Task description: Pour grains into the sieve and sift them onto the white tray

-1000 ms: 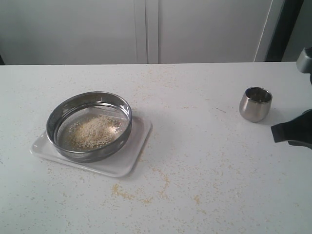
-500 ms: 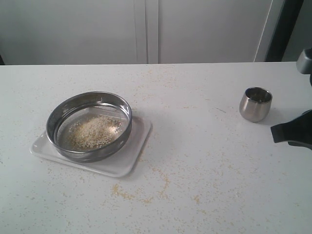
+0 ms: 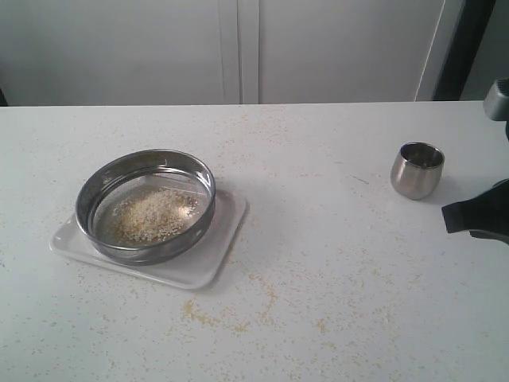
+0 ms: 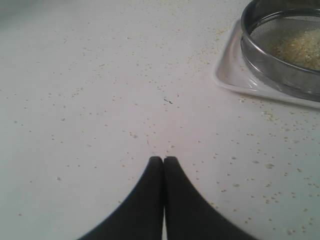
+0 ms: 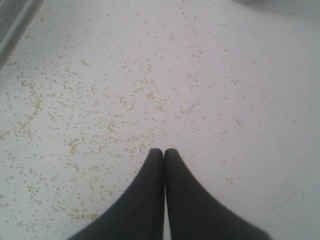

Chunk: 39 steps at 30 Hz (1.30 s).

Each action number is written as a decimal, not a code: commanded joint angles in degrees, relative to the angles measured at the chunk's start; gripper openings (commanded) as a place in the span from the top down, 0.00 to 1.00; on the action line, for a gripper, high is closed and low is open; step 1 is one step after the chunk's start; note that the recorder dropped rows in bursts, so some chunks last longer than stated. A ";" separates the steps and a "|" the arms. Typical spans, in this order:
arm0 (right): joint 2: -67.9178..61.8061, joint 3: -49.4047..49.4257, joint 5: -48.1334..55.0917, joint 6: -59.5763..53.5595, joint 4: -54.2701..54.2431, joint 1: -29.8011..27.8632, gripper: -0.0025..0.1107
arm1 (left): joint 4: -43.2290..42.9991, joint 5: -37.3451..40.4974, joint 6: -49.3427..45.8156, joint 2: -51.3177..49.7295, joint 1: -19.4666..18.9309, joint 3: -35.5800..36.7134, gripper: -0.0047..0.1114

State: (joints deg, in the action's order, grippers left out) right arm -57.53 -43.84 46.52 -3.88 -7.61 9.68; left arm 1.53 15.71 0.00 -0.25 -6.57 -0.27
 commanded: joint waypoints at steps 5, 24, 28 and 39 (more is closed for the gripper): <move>0.38 0.36 -0.47 0.19 0.35 -0.07 0.98 | -0.12 -0.27 0.00 0.25 -0.10 0.27 0.96; 0.38 0.36 -0.47 0.19 0.35 -0.07 0.98 | -0.32 -7.75 0.00 0.25 -0.10 0.27 0.96; 0.38 0.36 -0.47 0.19 0.35 -0.07 0.98 | -0.32 -9.99 0.00 0.25 -0.10 0.27 0.96; 0.38 0.36 -0.47 0.19 0.35 -0.07 0.98 | -0.32 -14.23 0.00 0.25 -0.10 0.27 0.96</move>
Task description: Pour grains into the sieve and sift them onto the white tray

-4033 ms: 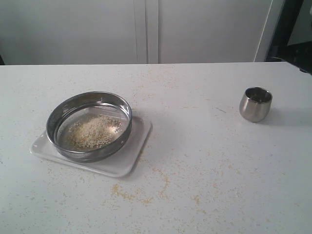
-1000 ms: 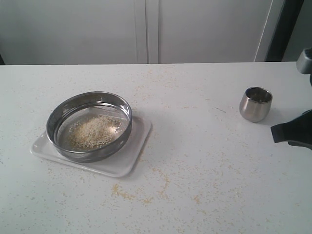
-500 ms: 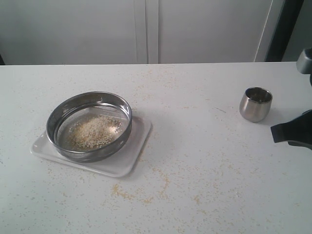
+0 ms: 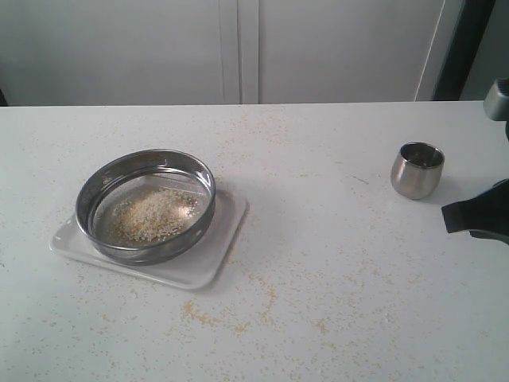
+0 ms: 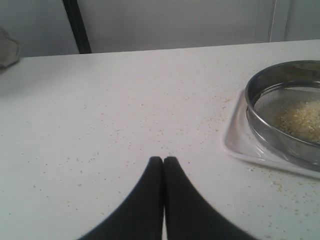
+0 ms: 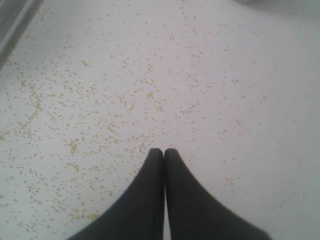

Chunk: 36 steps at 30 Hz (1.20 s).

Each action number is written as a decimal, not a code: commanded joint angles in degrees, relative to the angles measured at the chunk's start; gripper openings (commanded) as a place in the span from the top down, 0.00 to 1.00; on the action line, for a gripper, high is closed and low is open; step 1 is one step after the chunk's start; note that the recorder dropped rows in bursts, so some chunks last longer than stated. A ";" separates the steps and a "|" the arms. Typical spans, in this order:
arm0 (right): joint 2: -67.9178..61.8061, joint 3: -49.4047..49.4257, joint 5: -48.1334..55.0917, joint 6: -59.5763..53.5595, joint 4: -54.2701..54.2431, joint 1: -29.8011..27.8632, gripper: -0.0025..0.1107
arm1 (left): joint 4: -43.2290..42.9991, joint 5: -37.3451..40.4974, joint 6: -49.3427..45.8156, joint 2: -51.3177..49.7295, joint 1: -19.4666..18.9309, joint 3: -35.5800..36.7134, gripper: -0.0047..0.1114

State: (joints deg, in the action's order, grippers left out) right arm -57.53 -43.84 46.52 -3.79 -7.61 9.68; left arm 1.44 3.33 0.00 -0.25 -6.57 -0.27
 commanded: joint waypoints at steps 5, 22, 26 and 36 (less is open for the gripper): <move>0.38 0.36 -0.63 1.08 0.35 -0.07 0.98 | -0.22 -8.18 0.00 0.25 -0.10 0.27 0.96; 0.38 0.36 -0.63 1.08 0.35 -0.07 0.98 | -0.22 -23.31 2.68 0.25 -0.10 0.27 0.96; 0.38 0.36 -0.63 1.08 0.35 -0.07 0.98 | -0.22 -22.15 2.36 -0.62 -0.10 -0.49 0.96; 0.38 0.36 -0.81 1.08 0.23 -0.07 0.98 | -0.22 -27.27 0.00 -15.32 -0.10 -8.61 0.96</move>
State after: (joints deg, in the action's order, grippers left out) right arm -57.53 -43.84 46.30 -2.98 -7.61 9.68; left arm 1.44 -21.58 0.37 -11.64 -6.57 -6.45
